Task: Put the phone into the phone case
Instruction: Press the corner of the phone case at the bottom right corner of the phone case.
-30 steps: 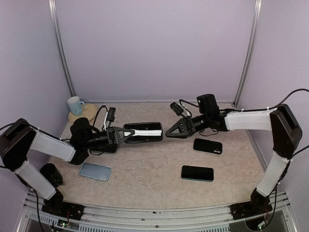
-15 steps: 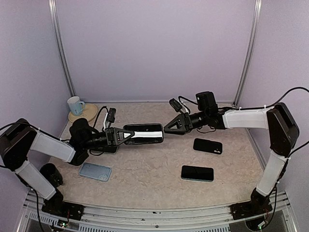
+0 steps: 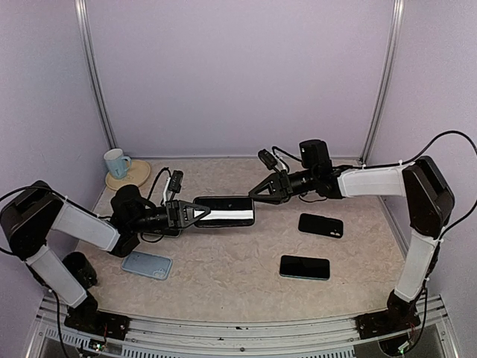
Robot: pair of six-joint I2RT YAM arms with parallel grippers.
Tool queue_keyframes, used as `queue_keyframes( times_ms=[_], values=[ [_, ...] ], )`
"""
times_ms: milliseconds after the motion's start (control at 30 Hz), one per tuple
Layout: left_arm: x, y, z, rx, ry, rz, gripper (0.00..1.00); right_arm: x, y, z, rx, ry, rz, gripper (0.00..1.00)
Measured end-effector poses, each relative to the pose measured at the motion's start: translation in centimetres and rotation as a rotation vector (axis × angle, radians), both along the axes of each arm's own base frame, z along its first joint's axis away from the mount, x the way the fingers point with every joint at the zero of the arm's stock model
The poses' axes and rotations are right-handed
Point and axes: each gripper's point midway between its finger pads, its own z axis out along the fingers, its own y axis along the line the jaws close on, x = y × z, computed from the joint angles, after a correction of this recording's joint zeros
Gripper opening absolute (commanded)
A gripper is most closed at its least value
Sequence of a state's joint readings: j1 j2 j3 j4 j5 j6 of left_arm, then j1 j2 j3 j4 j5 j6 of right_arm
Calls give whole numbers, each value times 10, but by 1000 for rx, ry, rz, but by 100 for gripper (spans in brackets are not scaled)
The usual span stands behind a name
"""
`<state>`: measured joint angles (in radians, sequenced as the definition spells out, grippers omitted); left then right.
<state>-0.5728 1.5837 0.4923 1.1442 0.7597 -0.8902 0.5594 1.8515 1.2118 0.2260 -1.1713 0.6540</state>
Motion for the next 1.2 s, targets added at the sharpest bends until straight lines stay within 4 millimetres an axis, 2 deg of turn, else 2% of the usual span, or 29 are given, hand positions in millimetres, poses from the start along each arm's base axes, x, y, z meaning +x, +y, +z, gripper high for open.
queue_keyframes(
  times_ms=[100,267,467,633,800,867,933,1000,1067,1133,1200],
  values=[
    [0,-1,-3,5,8,0,0,1,1,4,8,-1,1,27],
    [1,-1,-4,5,8,0,0,1,1,3,6,3,2,39],
    [1,-1,-4,5,8,0,0,2,3,-3,-8,-12,1,38],
    [1,-1,-4,5,8,2,0,-1,5,-8,-19,-6,11,32],
    [2,0,-4,6,11,6,0,-4,10,-10,-23,-11,26,17],
    [2,0,-5,7,14,8,0,-5,10,-9,-23,-12,30,7],
    [3,0,-6,11,19,13,9,-5,10,-9,-22,-18,30,0],
    [5,1,-8,14,30,19,15,-4,10,-9,-21,-31,32,0],
    [6,1,-9,16,33,25,12,-4,10,-10,-23,-42,31,0],
    [6,2,-9,18,33,29,0,-4,10,-9,-27,-45,32,0],
    [6,1,-9,19,28,28,0,-4,10,-9,-26,-48,34,0]
  ],
)
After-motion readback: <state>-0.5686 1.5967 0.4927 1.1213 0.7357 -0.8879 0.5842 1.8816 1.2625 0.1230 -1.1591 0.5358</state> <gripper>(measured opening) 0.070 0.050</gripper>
